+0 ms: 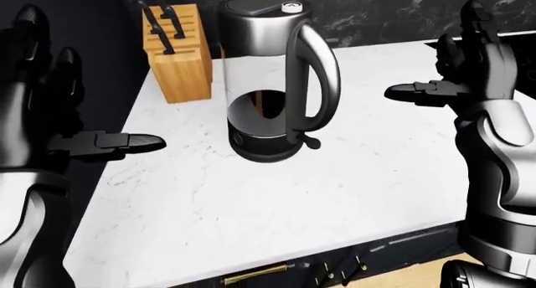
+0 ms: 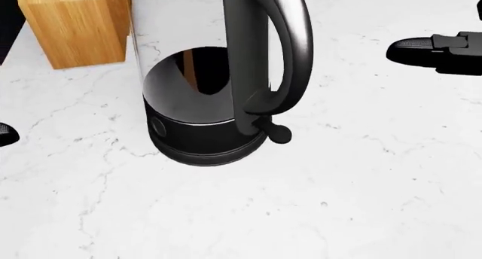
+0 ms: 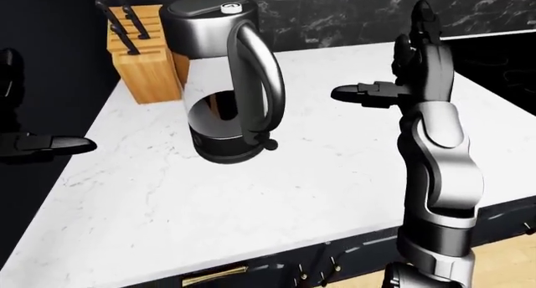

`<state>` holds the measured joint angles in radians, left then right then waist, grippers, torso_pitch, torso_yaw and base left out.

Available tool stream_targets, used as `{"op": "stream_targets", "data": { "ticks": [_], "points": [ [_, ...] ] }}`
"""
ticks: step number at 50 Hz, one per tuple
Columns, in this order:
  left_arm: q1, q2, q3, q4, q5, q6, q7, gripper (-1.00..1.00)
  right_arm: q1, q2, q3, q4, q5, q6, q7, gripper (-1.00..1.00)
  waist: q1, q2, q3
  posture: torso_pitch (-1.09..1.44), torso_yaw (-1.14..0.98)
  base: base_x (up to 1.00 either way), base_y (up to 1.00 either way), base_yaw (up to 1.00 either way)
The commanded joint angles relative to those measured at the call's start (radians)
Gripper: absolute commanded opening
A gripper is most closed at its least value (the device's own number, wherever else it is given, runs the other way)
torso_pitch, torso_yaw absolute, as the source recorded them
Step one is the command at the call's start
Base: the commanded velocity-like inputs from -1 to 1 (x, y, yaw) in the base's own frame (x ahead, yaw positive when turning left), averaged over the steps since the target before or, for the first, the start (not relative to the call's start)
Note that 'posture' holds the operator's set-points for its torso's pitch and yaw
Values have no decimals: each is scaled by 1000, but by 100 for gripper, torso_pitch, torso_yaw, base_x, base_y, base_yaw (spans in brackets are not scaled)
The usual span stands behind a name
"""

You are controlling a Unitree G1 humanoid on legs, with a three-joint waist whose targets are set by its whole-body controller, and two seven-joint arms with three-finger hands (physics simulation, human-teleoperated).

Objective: Press the button to open the lid of the electric kettle.

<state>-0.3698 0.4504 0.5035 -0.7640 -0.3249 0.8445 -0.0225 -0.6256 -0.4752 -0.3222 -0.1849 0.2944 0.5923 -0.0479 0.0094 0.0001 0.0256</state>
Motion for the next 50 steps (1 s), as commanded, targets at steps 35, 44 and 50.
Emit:
{"op": "stream_targets", "data": {
  "ticks": [35,44,50],
  "points": [
    [-17,27,9,-26,-17,-33,8,100,-67,-8,10,-19,-23,-26,-3,100,-4,14,-248,-34,0,0,0,0],
    [-16,31,0,-32,-6,-45,-1,100,-85,3,23,2,-36,-31,0,100,1,15,-290,-39,0,0,0,0],
    [-13,23,-6,-34,13,-49,-12,100,-126,7,42,46,-56,-41,6,100,3,16,-298,-39,0,0,0,0]
  ]
}}
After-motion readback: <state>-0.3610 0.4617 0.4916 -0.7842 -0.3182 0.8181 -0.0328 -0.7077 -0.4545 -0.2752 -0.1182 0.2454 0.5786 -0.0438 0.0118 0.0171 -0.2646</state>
